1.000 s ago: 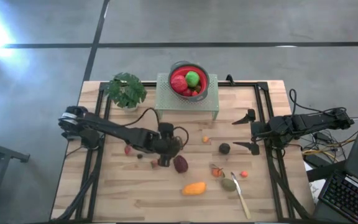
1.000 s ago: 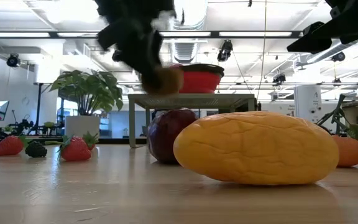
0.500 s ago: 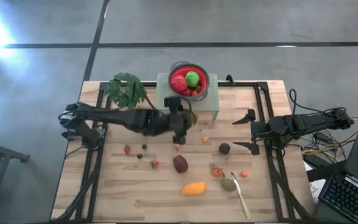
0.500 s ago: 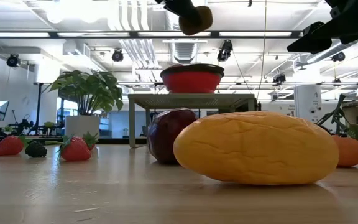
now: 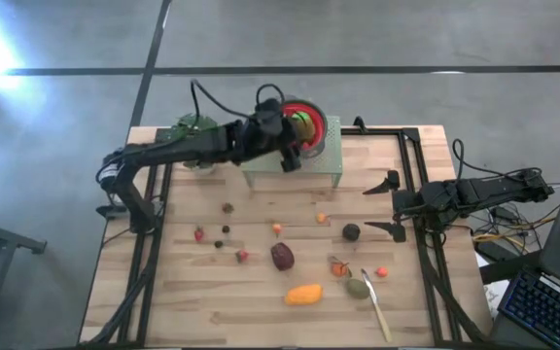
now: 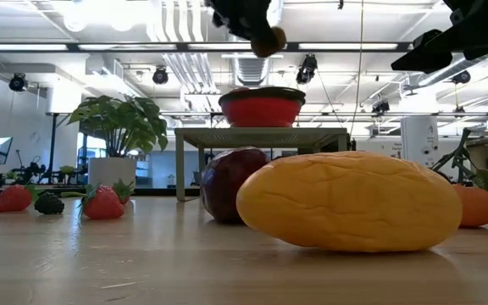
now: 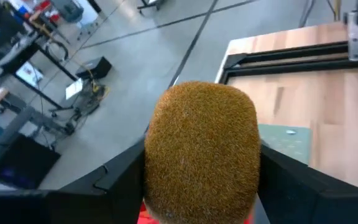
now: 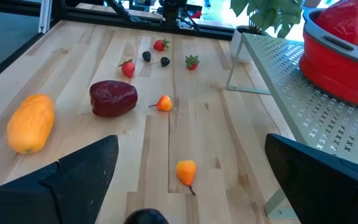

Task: Pick & Place Fruit
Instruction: Put the kiwi into the red strainer bowl on the shelf, then put the malay apple into the red strainer bowl on the shelf

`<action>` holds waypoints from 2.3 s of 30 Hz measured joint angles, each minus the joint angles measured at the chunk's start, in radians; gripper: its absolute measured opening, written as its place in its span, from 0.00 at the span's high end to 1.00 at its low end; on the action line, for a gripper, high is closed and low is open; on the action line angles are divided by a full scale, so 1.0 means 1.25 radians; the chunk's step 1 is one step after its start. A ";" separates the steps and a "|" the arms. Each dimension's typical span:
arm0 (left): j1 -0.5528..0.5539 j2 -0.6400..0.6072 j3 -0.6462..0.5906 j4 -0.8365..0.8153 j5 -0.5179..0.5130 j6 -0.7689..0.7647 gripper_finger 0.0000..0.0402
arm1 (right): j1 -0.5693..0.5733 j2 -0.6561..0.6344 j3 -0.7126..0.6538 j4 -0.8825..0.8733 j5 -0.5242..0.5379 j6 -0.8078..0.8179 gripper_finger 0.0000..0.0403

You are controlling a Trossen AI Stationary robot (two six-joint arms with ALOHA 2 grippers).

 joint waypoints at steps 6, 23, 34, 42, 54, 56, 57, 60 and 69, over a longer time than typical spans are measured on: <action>0.040 0.041 0.000 0.016 0.058 -0.018 0.35 | 0.000 0.000 0.000 0.000 0.000 0.000 0.01; 0.050 0.077 0.000 0.059 0.051 0.034 0.33 | 0.000 0.000 0.000 0.000 0.000 0.000 0.01; 0.057 0.113 -0.001 0.051 0.050 0.063 0.33 | -0.001 0.000 0.000 0.000 0.000 0.000 0.01; 0.059 0.130 -0.001 0.041 0.026 0.087 0.30 | 0.000 0.000 0.000 0.000 0.000 0.000 0.01; 0.049 0.123 0.000 0.022 -0.042 0.117 0.04 | 0.000 0.000 0.000 0.000 0.000 0.000 0.01; 0.037 0.117 0.011 0.007 -0.083 0.147 0.04 | 0.000 0.000 0.000 0.000 0.000 0.000 0.01; 0.031 0.115 0.016 0.005 -0.103 0.156 0.04 | 0.000 0.000 0.000 0.000 0.000 0.000 0.01; 0.008 0.103 0.036 -0.006 -0.164 0.168 0.04 | 0.000 0.000 0.000 0.000 0.000 0.000 0.01; -0.089 -0.019 0.005 -0.072 -0.012 0.043 0.04 | 0.000 0.000 0.000 0.000 0.000 0.000 0.01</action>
